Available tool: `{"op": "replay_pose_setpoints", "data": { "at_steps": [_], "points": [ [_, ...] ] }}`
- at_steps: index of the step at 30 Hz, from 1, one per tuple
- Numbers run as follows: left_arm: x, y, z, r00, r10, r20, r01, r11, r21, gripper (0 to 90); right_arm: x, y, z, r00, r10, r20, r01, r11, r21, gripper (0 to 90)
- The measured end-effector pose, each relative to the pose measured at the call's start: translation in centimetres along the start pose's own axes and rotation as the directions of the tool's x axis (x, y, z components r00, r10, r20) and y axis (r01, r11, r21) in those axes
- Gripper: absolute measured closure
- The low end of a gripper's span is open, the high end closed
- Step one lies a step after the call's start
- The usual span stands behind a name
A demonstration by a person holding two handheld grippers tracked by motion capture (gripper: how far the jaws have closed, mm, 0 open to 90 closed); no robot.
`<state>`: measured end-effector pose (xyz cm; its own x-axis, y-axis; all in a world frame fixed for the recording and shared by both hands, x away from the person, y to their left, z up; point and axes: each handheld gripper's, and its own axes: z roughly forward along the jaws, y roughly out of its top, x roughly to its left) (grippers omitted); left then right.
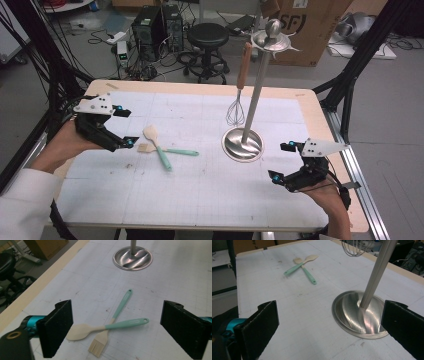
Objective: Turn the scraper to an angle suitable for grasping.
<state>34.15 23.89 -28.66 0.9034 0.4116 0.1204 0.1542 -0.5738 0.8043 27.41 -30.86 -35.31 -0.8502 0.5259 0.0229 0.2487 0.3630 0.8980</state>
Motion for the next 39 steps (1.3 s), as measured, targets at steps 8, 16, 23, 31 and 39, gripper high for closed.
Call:
{"op": "replay_pose_setpoints", "data": {
  "at_steps": [8, 16, 23, 31, 39],
  "points": [
    [-0.3, 0.6, 1.4, 0.9993, 0.006, 0.038, -0.007, 0.9989, 0.045, 24.3, 0.0, 0.0, 0.0, 1.0, -0.002, -0.009, 0.002, 1.0, 0.005, 0.6],
    [-0.9, 0.8, 3.7, 0.9922, 0.045, 0.116, -0.055, 0.9951, 0.082, 48.6, -0.1, 0.0, 0.0, 0.9999, 0.0, -0.013, 0.0, 1.0, 0.001, 0.6],
    [-0.8, 0.6, 6.0, 0.9835, 0.036, 0.177, -0.058, 0.9904, 0.125, 70.8, -0.2, -0.1, -0.1, 1.0, -0.004, -0.006, 0.004, 1.0, 0.002, 0.6],
    [-1.4, 0.6, 8.4, 0.9712, 0.039, 0.235, -0.083, 0.9799, 0.182, 89.5, -0.1, 0.0, 0.0, 0.9999, -0.009, -0.008, 0.009, 1.0, 0.001, 0.6],
    [-2.2, 0.0, 11.6, 0.9575, 0.03, 0.287, -0.103, 0.9647, 0.242, 89.8, -0.1, 0.0, 0.0, 0.9999, -0.008, -0.007, 0.008, 1.0, 0.004, 0.6]
  ]
}}
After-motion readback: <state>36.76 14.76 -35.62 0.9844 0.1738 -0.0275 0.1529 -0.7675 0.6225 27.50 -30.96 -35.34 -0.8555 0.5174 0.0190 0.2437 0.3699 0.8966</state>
